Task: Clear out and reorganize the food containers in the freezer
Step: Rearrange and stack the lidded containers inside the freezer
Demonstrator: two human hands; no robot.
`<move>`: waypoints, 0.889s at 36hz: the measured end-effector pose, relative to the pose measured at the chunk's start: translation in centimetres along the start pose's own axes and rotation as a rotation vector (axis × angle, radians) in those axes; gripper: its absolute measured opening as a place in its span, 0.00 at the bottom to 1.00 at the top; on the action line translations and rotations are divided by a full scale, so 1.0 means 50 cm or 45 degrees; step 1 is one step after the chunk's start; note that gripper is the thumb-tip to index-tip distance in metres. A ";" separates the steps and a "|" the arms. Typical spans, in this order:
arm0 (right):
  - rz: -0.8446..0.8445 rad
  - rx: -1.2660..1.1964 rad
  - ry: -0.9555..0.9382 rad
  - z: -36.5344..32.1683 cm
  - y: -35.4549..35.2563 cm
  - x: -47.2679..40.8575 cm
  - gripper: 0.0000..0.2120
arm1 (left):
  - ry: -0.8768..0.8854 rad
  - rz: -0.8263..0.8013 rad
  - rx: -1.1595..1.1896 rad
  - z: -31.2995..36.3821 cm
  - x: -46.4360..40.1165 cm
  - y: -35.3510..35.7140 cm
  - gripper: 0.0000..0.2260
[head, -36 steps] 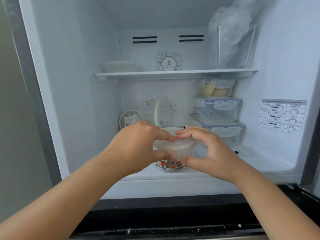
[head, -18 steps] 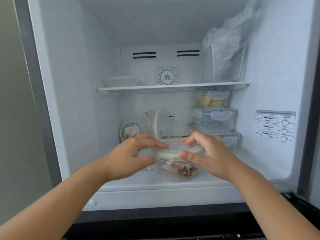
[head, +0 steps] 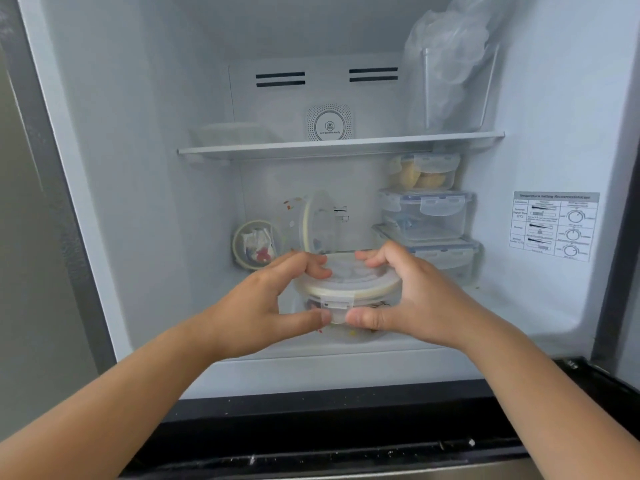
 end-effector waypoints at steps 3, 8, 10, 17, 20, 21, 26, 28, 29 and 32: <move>0.006 -0.014 0.005 0.000 0.000 -0.001 0.37 | 0.003 -0.021 0.017 -0.002 -0.002 -0.001 0.19; 0.004 -0.047 0.018 0.001 0.000 -0.003 0.36 | -0.027 -0.023 -0.009 -0.007 -0.009 -0.004 0.18; 0.003 -0.055 0.020 0.002 0.000 -0.005 0.36 | -0.038 -0.018 -0.031 -0.008 -0.011 -0.004 0.18; 0.035 -0.074 0.017 0.008 0.002 -0.012 0.34 | -0.027 -0.017 -0.101 -0.016 -0.015 0.001 0.19; 0.036 -0.072 0.013 0.011 0.003 -0.018 0.33 | -0.049 -0.011 -0.129 -0.020 -0.018 0.002 0.23; 0.038 -0.066 0.008 0.012 0.003 -0.020 0.32 | -0.053 -0.003 -0.136 -0.021 -0.018 0.001 0.23; 0.053 0.013 0.003 0.015 0.000 -0.023 0.31 | -0.063 0.076 -0.165 -0.023 -0.020 -0.007 0.18; 0.058 0.066 -0.018 0.010 -0.002 -0.020 0.31 | -0.077 0.115 -0.203 -0.020 -0.022 -0.010 0.19; 0.065 0.081 -0.033 0.005 -0.004 -0.018 0.30 | -0.081 0.133 -0.219 -0.016 -0.023 -0.013 0.19; 0.078 0.039 -0.112 -0.020 -0.008 -0.009 0.22 | -0.098 0.141 -0.266 -0.003 -0.027 -0.019 0.22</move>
Point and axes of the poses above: each hand's wrist, its own x-axis away from the middle knuckle, its own y-axis out of the palm, z = x × y, the point moved 10 cm from there along -x, towards the middle knuckle, and after that the axes turned 7 degrees about -z, right-handed, at the moved point
